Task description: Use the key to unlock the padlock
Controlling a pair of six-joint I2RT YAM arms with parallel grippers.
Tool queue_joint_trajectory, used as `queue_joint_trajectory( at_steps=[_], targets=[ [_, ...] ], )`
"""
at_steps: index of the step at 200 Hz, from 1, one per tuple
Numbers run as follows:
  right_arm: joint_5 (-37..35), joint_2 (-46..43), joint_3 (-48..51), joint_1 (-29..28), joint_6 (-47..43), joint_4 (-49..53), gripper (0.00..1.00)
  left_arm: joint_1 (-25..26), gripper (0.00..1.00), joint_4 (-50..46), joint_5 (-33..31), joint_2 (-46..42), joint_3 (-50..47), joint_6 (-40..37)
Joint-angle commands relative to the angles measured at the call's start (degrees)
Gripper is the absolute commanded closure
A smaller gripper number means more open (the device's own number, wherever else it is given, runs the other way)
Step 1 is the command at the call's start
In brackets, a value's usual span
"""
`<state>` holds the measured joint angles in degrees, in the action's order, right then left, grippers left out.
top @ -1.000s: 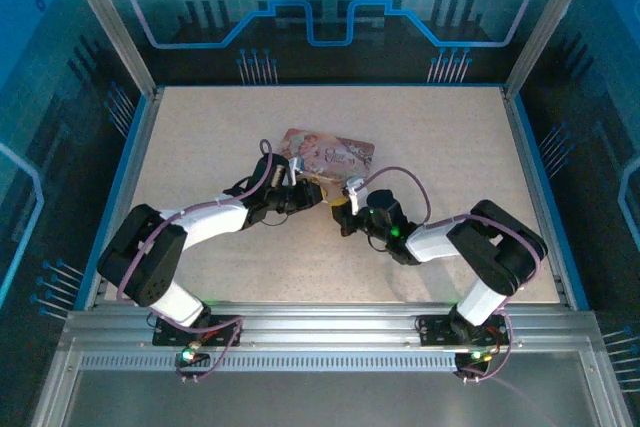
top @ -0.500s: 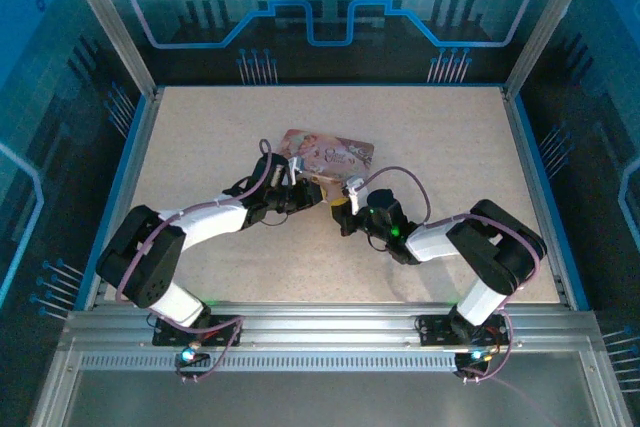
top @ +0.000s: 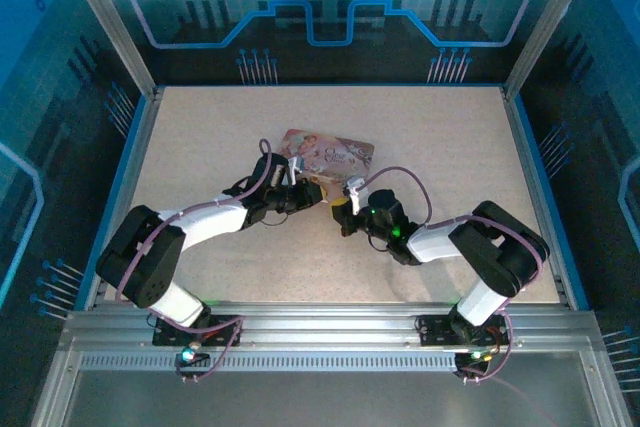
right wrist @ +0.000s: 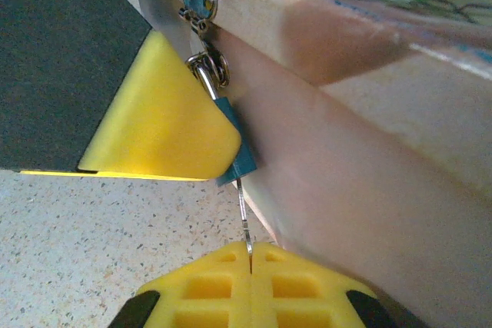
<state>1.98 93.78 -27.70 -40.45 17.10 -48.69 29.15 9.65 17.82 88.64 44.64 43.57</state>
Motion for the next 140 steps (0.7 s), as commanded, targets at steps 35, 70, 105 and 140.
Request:
queue_joint_trajectory(
  at_steps=[35, 70, 105, 140],
  targets=[
    [0.82, -1.84, 0.9, 0.55, 0.63, -2.35, 1.0, 0.43, 0.93, 1.25, 1.22, -1.89, 1.79, 0.2],
    [0.95, -2.02, 1.06, 0.59, 0.82, -2.33, 1.0, 0.44, 0.93, 1.25, 1.16, -1.84, 1.79, 0.2],
    [0.83, -1.85, 0.99, 0.54, 0.91, -2.73, 1.0, 0.41, 0.93, 1.17, 1.34, -1.83, 1.98, 0.29],
    [0.62, -1.6, 0.8, 0.55, 0.96, -3.29, 1.0, 0.41, 0.93, 1.16, 1.68, -1.63, 2.15, 0.36]
  ],
)
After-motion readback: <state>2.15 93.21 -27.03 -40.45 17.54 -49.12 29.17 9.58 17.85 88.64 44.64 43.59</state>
